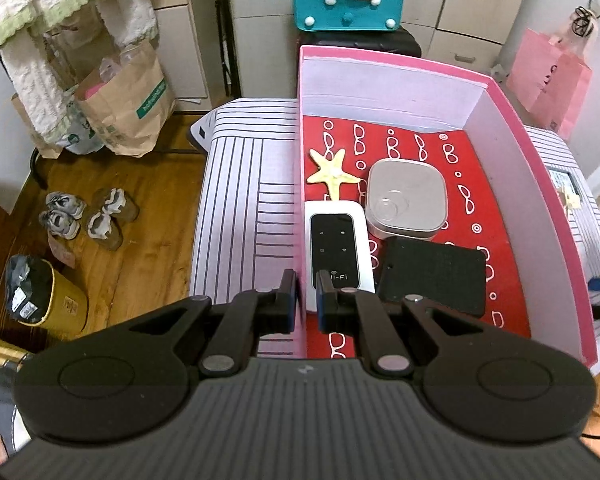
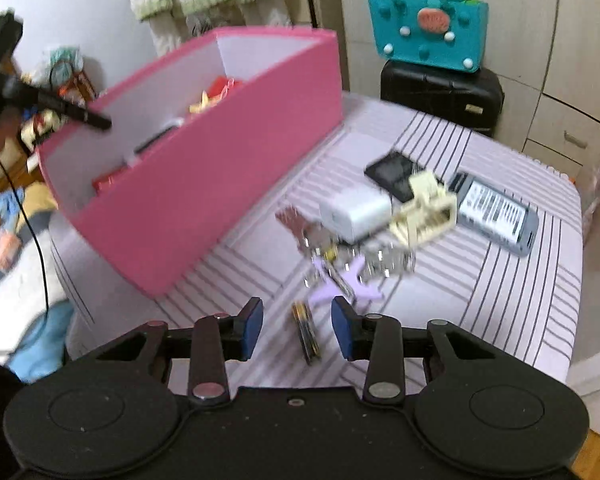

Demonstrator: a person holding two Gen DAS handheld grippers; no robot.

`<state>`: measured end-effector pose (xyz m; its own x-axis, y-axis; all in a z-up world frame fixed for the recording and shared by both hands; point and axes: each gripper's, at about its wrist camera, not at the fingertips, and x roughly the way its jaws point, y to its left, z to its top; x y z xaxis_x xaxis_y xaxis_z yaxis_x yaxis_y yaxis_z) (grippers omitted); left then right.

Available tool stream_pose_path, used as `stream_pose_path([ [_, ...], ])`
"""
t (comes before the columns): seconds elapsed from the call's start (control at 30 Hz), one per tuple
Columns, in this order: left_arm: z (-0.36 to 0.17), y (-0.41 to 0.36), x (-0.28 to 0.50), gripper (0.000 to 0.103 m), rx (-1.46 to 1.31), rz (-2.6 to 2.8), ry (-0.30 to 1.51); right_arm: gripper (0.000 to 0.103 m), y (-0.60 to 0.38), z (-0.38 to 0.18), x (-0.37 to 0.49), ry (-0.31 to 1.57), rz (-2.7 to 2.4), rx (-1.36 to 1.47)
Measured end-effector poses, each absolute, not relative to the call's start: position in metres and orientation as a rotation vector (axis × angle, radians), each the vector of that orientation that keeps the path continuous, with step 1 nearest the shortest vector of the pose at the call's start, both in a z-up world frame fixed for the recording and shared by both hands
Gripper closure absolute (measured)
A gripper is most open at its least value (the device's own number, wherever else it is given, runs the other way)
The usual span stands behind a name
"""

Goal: Organize rigid objects
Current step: 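Grasp the small gold-tipped battery with the right gripper, then carry the battery into the box beside the rounded case and release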

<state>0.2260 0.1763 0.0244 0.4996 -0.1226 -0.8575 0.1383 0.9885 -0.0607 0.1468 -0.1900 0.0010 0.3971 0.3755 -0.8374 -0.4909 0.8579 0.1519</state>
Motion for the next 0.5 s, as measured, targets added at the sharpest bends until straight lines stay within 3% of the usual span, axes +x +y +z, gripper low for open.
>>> stream_pose_path([
  [0.13, 0.025, 0.175, 0.228, 0.094, 0.006, -0.14, 1.046, 0.08, -0.186, -0.011, 0.147, 1.05, 0.595, -0.181],
  [0.37, 0.022, 0.173, 0.232, 0.094, 0.01, -0.128, 1.065, 0.083, -0.179, -0.02, 0.152, 1.042, 0.602, -0.272],
  [0.43, 0.02, 0.173, 0.235, 0.094, 0.009, -0.128, 1.074, 0.092, -0.177, -0.019, 0.153, 1.04, 0.606, -0.294],
  [0.5, 0.019, 0.173, 0.237, 0.094, 0.01, -0.133, 1.083, 0.092, -0.174, -0.017, 0.155, 1.057, 0.606, -0.309],
])
